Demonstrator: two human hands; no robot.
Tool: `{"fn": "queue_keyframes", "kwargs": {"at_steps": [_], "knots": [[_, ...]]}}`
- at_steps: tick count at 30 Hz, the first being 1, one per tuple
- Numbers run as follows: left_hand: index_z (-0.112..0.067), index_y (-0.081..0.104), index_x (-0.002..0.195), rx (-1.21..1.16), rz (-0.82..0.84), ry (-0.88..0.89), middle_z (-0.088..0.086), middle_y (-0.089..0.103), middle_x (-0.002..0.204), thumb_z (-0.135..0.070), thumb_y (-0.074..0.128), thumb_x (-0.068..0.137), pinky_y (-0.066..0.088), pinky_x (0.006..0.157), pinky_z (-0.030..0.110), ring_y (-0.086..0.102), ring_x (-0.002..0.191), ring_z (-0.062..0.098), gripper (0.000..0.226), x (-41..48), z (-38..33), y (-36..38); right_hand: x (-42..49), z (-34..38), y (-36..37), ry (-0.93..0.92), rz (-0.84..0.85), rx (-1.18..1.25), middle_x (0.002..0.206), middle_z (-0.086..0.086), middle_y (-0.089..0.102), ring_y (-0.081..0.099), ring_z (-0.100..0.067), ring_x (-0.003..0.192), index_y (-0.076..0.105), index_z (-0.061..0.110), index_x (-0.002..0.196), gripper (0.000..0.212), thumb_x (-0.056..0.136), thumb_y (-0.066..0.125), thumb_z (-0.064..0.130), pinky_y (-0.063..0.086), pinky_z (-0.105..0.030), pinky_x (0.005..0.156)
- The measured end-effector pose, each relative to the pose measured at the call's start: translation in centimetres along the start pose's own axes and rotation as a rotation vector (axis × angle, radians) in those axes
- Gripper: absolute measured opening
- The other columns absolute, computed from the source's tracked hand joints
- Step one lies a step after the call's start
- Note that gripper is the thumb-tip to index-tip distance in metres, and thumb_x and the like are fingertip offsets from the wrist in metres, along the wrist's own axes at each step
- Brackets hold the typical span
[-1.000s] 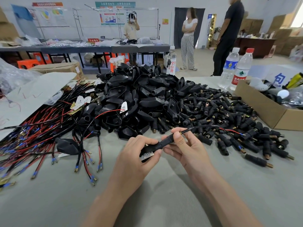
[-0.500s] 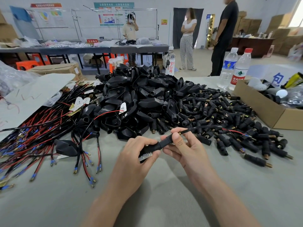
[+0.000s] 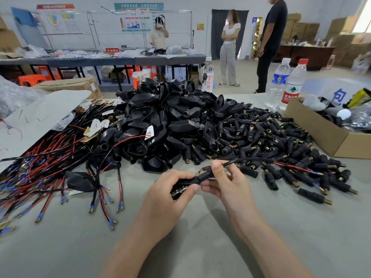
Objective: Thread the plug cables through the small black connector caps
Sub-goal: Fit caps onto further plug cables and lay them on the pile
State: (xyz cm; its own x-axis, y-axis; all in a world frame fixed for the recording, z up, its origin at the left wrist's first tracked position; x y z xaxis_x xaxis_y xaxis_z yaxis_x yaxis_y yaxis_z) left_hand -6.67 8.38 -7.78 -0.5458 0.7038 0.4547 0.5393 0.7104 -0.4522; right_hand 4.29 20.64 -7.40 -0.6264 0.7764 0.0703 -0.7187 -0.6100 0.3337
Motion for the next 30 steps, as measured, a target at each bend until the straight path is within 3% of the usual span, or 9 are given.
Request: {"fn": "queue_keyframes", "kwargs": {"at_steps": [4,9,13,18,22,30], "knots": [[-0.039,0.068,0.101,-0.169,0.012,-0.127,-0.011,0.072,0.085,-0.031,0.072,0.091,0.052,0.073,0.017,0.070,0.080,0.007,0.013,0.1,0.0,0.0,0.2,-0.2,0.2,0.019,0.057,0.066,0.078,-0.004,0.072,0.070,-0.018,0.078,0.063,0.009,0.104,0.045,0.073,0.076,0.037,0.059,-0.027,0.074],[-0.040,0.069,0.099,-0.234,0.005,-0.175,-0.009,0.073,0.080,-0.028,0.073,0.091,0.056,0.072,0.019,0.070,0.076,0.007,0.015,0.1,-0.3,-0.3,0.3,0.0,0.1,0.116,0.134,0.273,0.105,-0.018,0.074,0.073,-0.022,0.094,0.058,0.008,0.113,0.043,0.074,0.075,0.015,0.057,-0.025,0.079],[-0.036,0.070,0.098,-0.274,0.010,-0.192,-0.009,0.071,0.075,-0.033,0.073,0.088,0.052,0.067,0.016,0.066,0.070,0.006,0.011,0.1,-0.4,-0.4,0.4,0.1,-0.1,0.130,0.162,0.342,0.104,-0.015,0.075,0.073,-0.021,0.096,0.059,0.009,0.117,0.043,0.076,0.069,0.004,0.057,-0.024,0.080],[-0.034,0.071,0.097,-0.336,0.039,-0.228,-0.009,0.067,0.069,-0.039,0.069,0.082,0.047,0.064,0.013,0.061,0.066,0.005,0.015,0.2,-0.5,-0.4,0.2,0.2,-0.1,0.111,0.212,0.321,0.105,-0.011,0.075,0.072,-0.020,0.103,0.060,0.011,0.121,0.043,0.079,0.065,0.000,0.057,-0.025,0.083],[-0.030,0.073,0.095,-0.401,0.082,-0.270,-0.006,0.065,0.069,-0.040,0.068,0.082,0.049,0.066,0.021,0.058,0.066,0.009,0.018,0.4,-0.4,-0.5,0.2,0.4,-0.1,0.085,0.236,0.289,0.106,-0.010,0.075,0.071,-0.020,0.105,0.059,0.011,0.121,0.044,0.079,0.064,0.001,0.056,-0.025,0.085],[-0.024,0.075,0.098,-0.480,0.197,-0.351,0.015,0.069,0.086,-0.051,0.062,0.083,0.045,0.063,0.032,0.057,0.067,0.019,0.034,0.5,-0.4,-0.6,0.2,0.8,-0.5,0.012,0.283,0.145,0.106,-0.009,0.073,0.069,-0.019,0.106,0.062,0.010,0.119,0.040,0.080,0.065,0.004,0.055,-0.026,0.089]]}}
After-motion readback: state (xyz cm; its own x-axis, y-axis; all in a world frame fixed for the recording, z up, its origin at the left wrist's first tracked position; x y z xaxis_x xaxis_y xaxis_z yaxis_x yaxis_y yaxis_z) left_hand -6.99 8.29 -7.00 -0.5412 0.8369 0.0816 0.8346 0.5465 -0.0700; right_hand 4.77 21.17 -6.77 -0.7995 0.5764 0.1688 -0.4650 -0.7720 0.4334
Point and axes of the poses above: each hand's wrist, its own x-axis towards the middle knuckle, its own y-axis out of the palm, z = x × y, the point moved 3 cm from there along x, towards the middle knuckle
